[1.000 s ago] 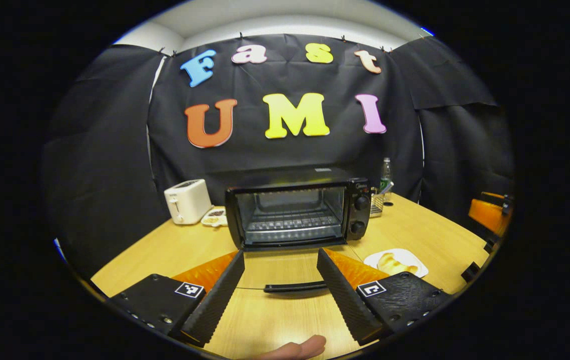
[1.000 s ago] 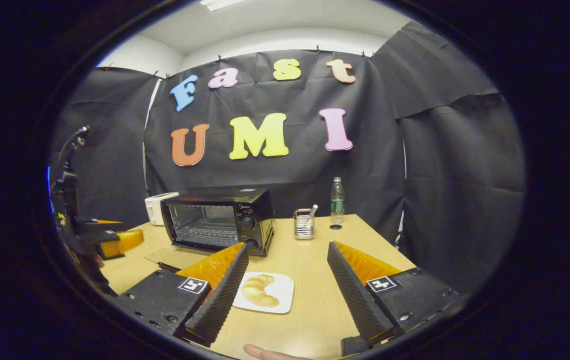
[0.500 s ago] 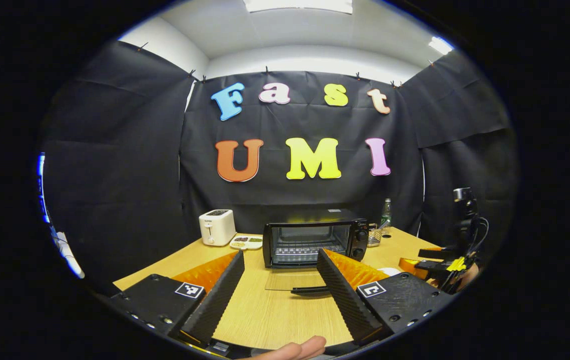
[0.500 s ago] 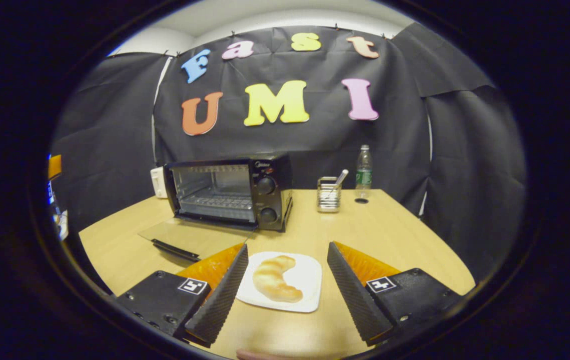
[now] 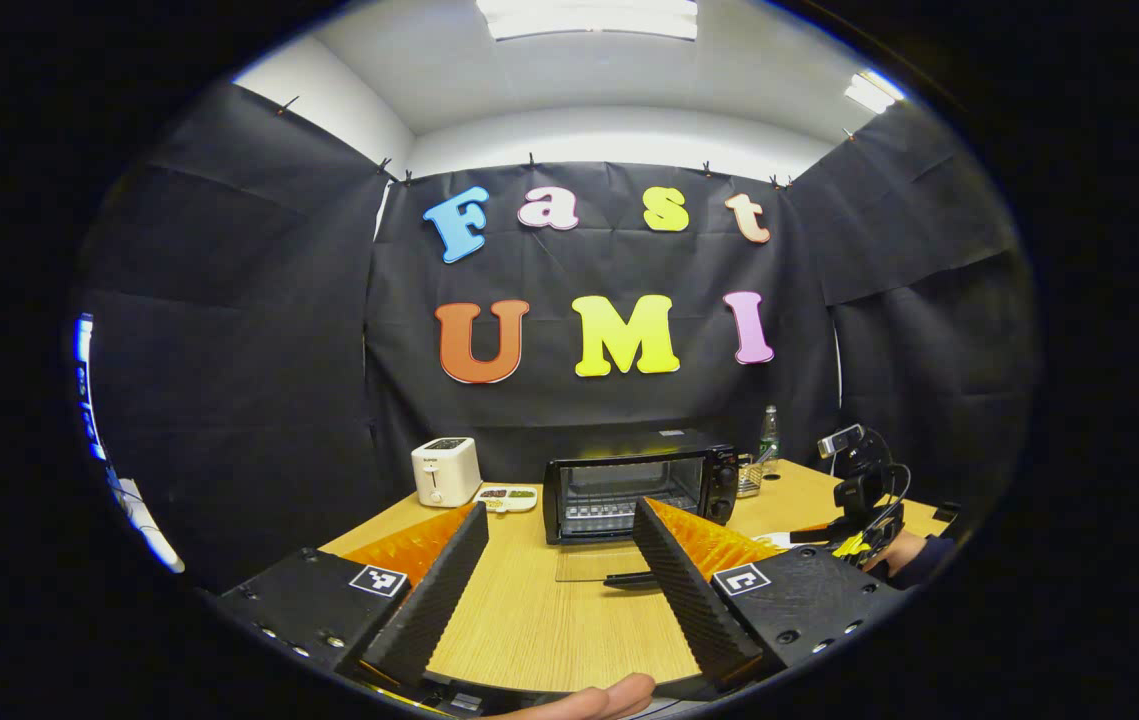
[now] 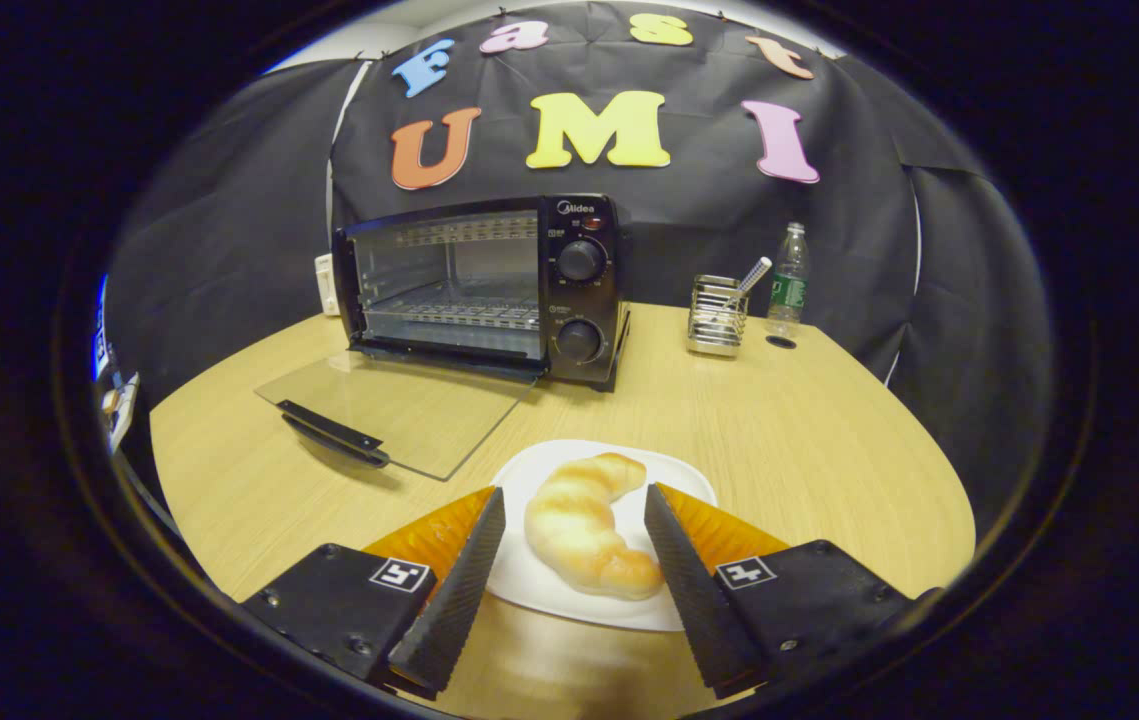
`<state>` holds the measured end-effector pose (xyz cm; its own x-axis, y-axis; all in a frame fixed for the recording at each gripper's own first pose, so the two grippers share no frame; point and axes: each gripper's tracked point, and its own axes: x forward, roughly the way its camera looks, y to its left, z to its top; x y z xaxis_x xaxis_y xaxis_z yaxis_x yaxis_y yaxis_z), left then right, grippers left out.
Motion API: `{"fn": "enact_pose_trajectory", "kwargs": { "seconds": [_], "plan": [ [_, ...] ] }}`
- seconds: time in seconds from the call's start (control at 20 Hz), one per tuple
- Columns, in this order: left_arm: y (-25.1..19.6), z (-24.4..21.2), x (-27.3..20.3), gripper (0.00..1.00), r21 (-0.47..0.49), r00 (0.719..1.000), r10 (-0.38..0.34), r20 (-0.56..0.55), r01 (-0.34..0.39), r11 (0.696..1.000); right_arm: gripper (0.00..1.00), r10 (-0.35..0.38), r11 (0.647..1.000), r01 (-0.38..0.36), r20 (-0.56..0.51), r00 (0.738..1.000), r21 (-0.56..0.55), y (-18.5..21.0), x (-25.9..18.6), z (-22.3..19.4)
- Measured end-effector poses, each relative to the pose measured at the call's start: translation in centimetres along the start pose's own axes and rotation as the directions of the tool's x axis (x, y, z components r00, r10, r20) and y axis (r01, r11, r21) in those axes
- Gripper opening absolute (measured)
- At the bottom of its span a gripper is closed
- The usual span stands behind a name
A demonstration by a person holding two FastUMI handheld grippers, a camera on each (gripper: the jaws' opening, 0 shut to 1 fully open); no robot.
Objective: Open the electric oven with the left hand, put the food in, and close the electric oven.
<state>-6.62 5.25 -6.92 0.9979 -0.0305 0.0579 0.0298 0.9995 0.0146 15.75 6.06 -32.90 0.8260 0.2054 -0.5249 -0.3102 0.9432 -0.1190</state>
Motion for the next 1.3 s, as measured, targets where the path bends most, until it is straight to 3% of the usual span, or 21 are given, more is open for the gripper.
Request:
{"fn": "enact_pose_trajectory", "kwargs": {
  "seconds": [0.15, 0.35, 0.55, 0.9, 1.15, 1.3],
  "plan": [
    [-1.5, -0.7, 0.1, 0.95, 0.031, 0.999, -0.026, -0.026, 0.027, 0.999, 0.83, -0.028, 0.999, 0.023, -0.144, 0.989, -0.035, 0.2, 0.6, -2.1],
    [-2.3, -0.6, -0.1, 0.95, 0.042, 0.998, -0.054, -0.022, 0.054, 0.998, 0.70, -0.035, 0.998, 0.028, -0.158, 0.987, -0.047, 0.3, 0.4, -1.7],
    [-2.5, -0.2, -0.4, 0.95, 0.053, 0.998, -0.063, -0.012, 0.063, 0.997, 0.55, 0.022, 1.000, -0.022, -0.121, 0.992, 0.006, 1.3, -0.6, -1.1],
    [-2.2, -0.9, 0.0, 0.95, -0.006, 0.998, -0.063, -0.020, 0.063, 0.998, 0.53, 0.106, 0.992, -0.105, 0.001, 0.994, 0.063, 4.6, -3.5, 3.2],
    [-1.3, -0.8, -0.8, 0.96, -0.011, 0.998, -0.065, 0.004, 0.065, 0.998, 0.53, 0.213, 0.970, -0.224, 0.121, 0.970, 0.090, 9.0, -3.5, 7.5],
    [-0.1, -1.0, -1.2, 0.95, -0.018, 0.999, -0.053, 0.011, 0.054, 0.998, 0.53, 0.263, 0.938, -0.300, 0.207, 0.942, 0.174, 11.7, -2.4, 10.0]
  ]
}}
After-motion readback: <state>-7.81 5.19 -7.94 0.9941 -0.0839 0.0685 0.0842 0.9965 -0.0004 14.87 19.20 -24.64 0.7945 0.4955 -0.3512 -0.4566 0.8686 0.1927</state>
